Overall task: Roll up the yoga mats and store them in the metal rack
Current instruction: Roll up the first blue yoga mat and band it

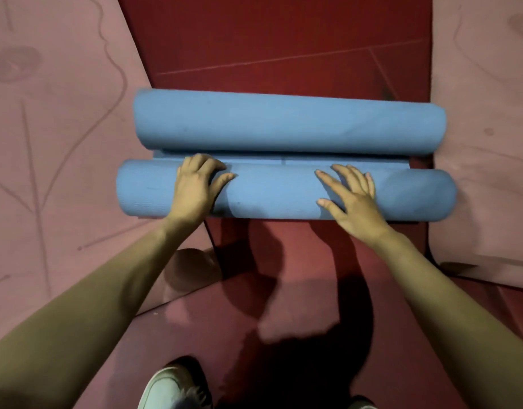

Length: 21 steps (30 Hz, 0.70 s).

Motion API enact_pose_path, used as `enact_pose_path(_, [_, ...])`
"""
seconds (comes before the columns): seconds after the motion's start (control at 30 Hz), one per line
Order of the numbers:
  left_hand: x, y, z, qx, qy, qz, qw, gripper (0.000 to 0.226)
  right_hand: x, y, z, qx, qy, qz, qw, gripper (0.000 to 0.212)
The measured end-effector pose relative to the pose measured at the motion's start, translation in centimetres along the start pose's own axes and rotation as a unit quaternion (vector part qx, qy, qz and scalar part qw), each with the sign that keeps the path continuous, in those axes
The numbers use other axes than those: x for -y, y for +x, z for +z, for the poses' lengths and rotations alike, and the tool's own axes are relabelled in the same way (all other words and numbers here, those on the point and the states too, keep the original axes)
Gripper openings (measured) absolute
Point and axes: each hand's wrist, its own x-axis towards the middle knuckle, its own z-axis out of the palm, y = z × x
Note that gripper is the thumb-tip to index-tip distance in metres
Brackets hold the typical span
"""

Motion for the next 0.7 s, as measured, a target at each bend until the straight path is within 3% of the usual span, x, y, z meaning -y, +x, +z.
enact_pose_path(0.23, [2.1, -1.0, -0.3, 0.118, 0.155, 0.135, 0.971, 0.096, -0.3, 2.8, -1.3, 0.065, 0.033, 0.03, 0.997, 0.075])
enact_pose_path(0.4, [2.0, 0.2, -0.3, 0.159, 0.168, 0.109, 0.967, 0.115, -0.3, 3.7, -2.0, 0.15, -0.052, 0.003, 0.987, 0.11])
enact_pose_path(0.5, [2.0, 1.4, -0.5, 0.187, 0.16, 0.096, 0.964, 0.119, -0.1, 4.5, -2.0, 0.16, -0.067, 0.001, 0.985, 0.113])
enact_pose_path(0.7, [1.8, 2.0, -0.5, 0.151, 0.138, 0.097, 0.974, 0.11, 0.2, 5.1, -2.3, 0.17, -0.097, 0.007, 0.981, 0.109])
